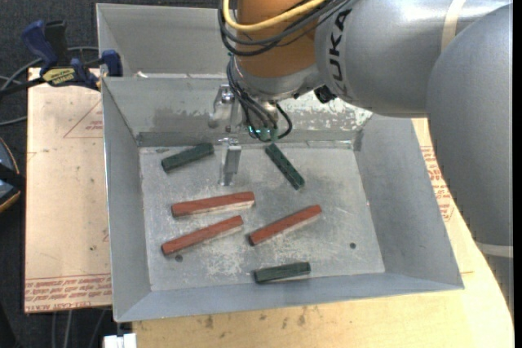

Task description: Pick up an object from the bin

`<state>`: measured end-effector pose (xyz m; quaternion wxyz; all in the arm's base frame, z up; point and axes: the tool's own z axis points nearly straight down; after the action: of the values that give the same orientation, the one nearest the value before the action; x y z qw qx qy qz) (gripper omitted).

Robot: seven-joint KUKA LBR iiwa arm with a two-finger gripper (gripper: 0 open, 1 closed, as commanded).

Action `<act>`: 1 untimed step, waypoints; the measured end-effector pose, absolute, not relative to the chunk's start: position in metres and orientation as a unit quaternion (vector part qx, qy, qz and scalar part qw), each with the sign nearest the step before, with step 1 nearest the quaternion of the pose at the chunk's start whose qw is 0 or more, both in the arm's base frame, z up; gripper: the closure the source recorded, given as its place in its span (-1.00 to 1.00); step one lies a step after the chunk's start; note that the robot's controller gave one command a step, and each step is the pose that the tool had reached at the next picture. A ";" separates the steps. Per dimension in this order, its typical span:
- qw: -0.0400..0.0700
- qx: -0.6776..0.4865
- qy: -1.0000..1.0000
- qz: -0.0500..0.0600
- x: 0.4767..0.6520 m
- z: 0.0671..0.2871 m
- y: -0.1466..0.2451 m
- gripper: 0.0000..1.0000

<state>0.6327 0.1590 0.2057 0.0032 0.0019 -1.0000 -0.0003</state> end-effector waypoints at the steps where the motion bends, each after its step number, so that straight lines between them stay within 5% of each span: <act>1: -0.001 0.001 -1.000 -0.001 0.634 0.211 0.158 -1.00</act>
Offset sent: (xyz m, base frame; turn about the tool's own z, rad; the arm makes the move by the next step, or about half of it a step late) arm -0.0773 -0.0076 -0.0591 -0.0303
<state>0.6343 0.1583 0.2110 -0.0007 0.0007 -1.0000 -0.0008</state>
